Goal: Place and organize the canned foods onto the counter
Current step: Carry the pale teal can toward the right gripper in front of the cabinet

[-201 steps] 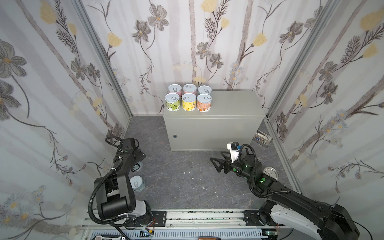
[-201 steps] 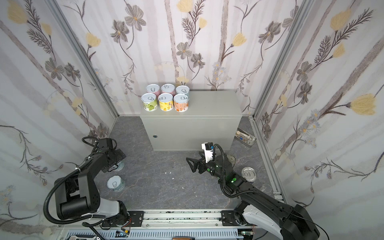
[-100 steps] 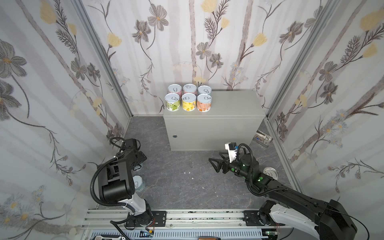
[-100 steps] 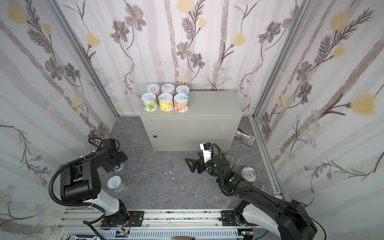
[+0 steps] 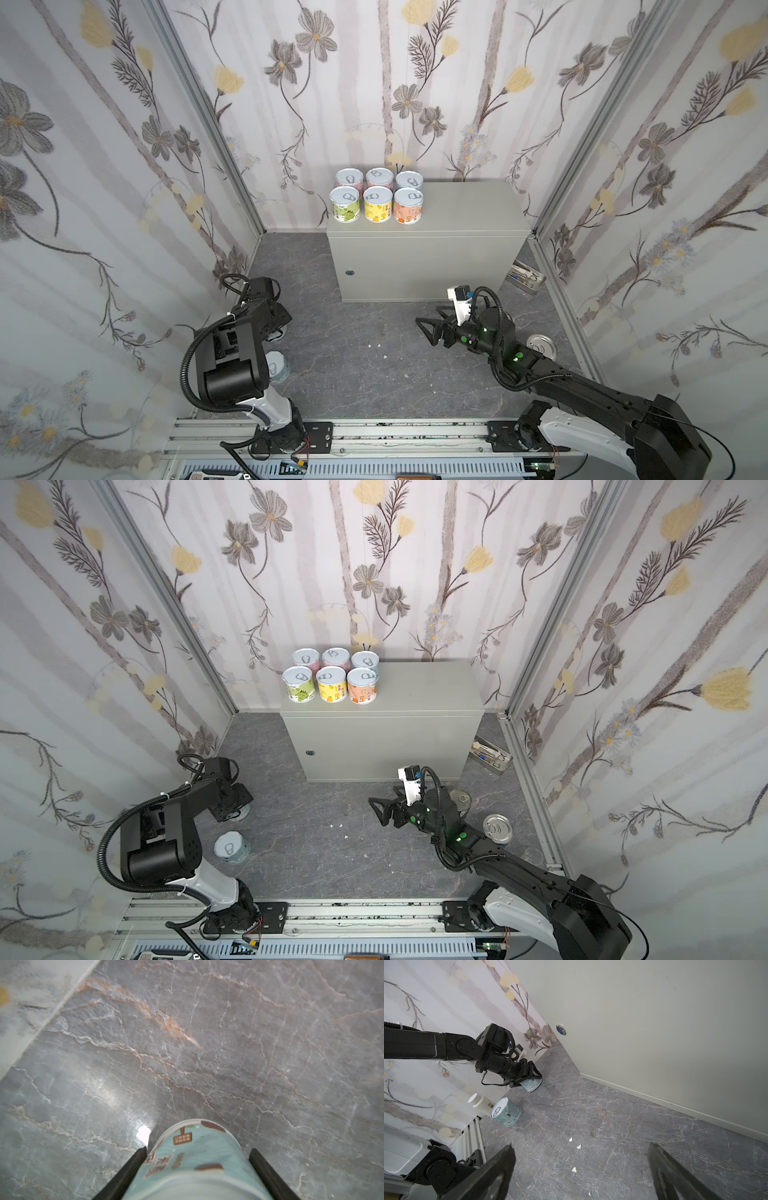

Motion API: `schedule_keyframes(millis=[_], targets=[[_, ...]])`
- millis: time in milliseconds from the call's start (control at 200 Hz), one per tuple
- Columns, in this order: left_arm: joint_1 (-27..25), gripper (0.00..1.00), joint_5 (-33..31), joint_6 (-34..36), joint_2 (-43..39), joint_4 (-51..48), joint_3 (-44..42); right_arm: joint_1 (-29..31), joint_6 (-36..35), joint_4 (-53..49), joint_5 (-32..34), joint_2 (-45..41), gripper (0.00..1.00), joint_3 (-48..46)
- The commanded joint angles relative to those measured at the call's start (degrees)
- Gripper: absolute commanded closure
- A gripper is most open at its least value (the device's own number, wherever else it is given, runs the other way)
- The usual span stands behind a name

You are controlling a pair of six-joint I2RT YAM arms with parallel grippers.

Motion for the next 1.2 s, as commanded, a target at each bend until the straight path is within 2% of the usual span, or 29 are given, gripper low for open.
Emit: schedule_keyframes(millis=[0, 135, 230, 480, 674, 939, 1049, 1194], targets=[[-0.92, 0.42, 1.41, 1.65, -3.00, 0.57, 0.13, 0.03, -0.31, 2.38, 0.43, 0.68, 0.00, 0.39], [-3.86, 0.43, 1.23, 3.40, -6.40, -2.85, 1.24, 0.06, -0.23, 3.07, -0.19, 1.62, 0.00, 0.25], [-7.70, 0.43, 0.97, 4.18, -9.09, -4.86, 1.28, 0.04, -0.49, 3.44, -0.32, 1.74, 0.00, 0.08], [-22.82, 0.44, 0.56, 1.29, -12.14, -6.35, 1.72, -0.19, -1.17, 0.87, 5.38, -0.23, 0.00, -0.70], [-36.96, 0.44, -1.31, -1.04, -8.28, -6.18, 5.13, -3.49, 0.96, -3.71, 5.79, -3.83, 0.00, -1.96], [-54.64, 0.44, -4.66, -3.23, 0.62, -5.82, 11.40, -7.79, 3.66, -12.59, 9.75, -18.01, 0.00, -7.02], [-60.25, 0.44, -6.59, -4.62, 5.65, -5.41, 14.10, -10.32, 4.02, -16.89, 10.65, -23.72, 0.00, -7.61], [-65.22, 0.44, -7.79, -7.73, 11.00, -3.83, 16.50, -12.67, 4.91, -20.69, 10.67, -29.99, 0.00, -9.00]])
